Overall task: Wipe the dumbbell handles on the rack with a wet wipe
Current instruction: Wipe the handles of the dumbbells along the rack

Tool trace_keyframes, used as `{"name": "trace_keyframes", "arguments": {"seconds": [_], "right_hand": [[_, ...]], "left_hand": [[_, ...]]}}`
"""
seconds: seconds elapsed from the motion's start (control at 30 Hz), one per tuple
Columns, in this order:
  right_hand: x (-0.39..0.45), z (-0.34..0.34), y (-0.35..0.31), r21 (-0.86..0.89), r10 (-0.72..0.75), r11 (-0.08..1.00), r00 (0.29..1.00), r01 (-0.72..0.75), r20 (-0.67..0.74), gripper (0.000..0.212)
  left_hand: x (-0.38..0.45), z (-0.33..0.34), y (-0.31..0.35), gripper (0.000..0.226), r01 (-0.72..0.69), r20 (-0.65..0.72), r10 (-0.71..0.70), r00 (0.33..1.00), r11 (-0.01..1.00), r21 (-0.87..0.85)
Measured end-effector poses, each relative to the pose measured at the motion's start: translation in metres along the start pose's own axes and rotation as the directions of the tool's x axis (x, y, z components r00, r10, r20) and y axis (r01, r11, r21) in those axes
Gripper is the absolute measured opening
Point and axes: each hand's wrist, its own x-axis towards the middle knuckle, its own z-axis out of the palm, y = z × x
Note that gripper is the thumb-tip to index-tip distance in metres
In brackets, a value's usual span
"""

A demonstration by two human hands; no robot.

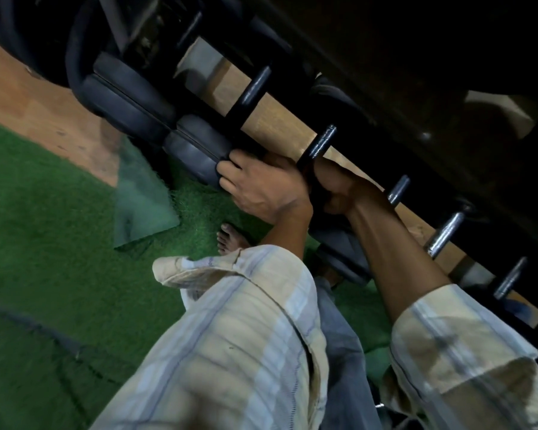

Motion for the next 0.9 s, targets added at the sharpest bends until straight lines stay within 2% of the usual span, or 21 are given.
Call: {"name": "trace_keyframes", "arguments": {"seconds": [0.07,0.17,0.23,0.3,0.37,0.43,0.53,0.63,0.73,0.83,0.9], "right_hand": [[0.000,0.001,-0.001,-0.021,-0.008,1.000,0.999,0.007,-0.036,0.038],[-0.050,0.015,-0.024,-0.075,-0.034,0.997,0.995,0.026,-0.095,0.036],[-0.079,0.021,-0.033,-0.209,-0.095,0.976,0.983,0.060,-0.160,0.039],[-0.089,0.017,-0.033,-0.416,-0.173,0.907,0.956,0.061,-0.237,0.051],[-0.092,0.012,-0.035,-0.513,-0.227,0.856,0.939,0.066,-0.259,0.062],[-0.096,0.010,-0.039,-0.563,-0.259,0.823,0.934,0.079,-0.247,0.051],[-0.102,0.015,-0.048,-0.453,-0.281,0.876,0.937,0.163,-0.206,0.022],[-0.107,0.028,-0.058,-0.212,-0.384,0.911,0.916,0.354,-0.120,0.018],[-0.112,0.045,-0.073,-0.144,-0.509,0.858,0.854,0.493,-0.110,0.018],[-0.108,0.065,-0.084,-0.129,-0.609,0.793,0.784,0.596,-0.122,0.016],[-0.101,0.077,-0.086,-0.202,-0.694,0.716,0.713,0.668,-0.103,0.015]], "left_hand": [[0.000,0.000,-0.001,0.030,-0.005,0.010,0.005,1.000,1.000,0.007],[0.000,-0.001,-0.001,0.029,-0.009,0.027,0.008,1.000,1.000,0.007],[-0.001,-0.002,0.000,0.028,0.000,0.032,0.000,0.999,1.000,0.006],[-0.001,-0.003,0.000,0.027,0.005,0.050,-0.005,0.999,1.000,0.006],[-0.001,-0.006,0.001,0.028,0.013,0.074,-0.013,0.997,1.000,0.001],[-0.001,-0.009,0.000,0.028,0.002,0.097,-0.001,0.995,1.000,-0.007],[0.001,-0.021,-0.008,0.028,-0.072,0.142,0.073,0.987,0.997,-0.011],[0.011,-0.037,-0.029,0.021,-0.240,0.115,0.238,0.965,0.971,0.005],[0.031,-0.047,-0.041,0.016,-0.327,0.018,0.327,0.945,0.945,-0.012],[0.056,-0.052,-0.040,0.017,-0.314,-0.053,0.313,0.948,0.950,0.005],[0.074,-0.049,-0.034,0.016,-0.288,-0.093,0.287,0.953,0.958,0.009]]}}
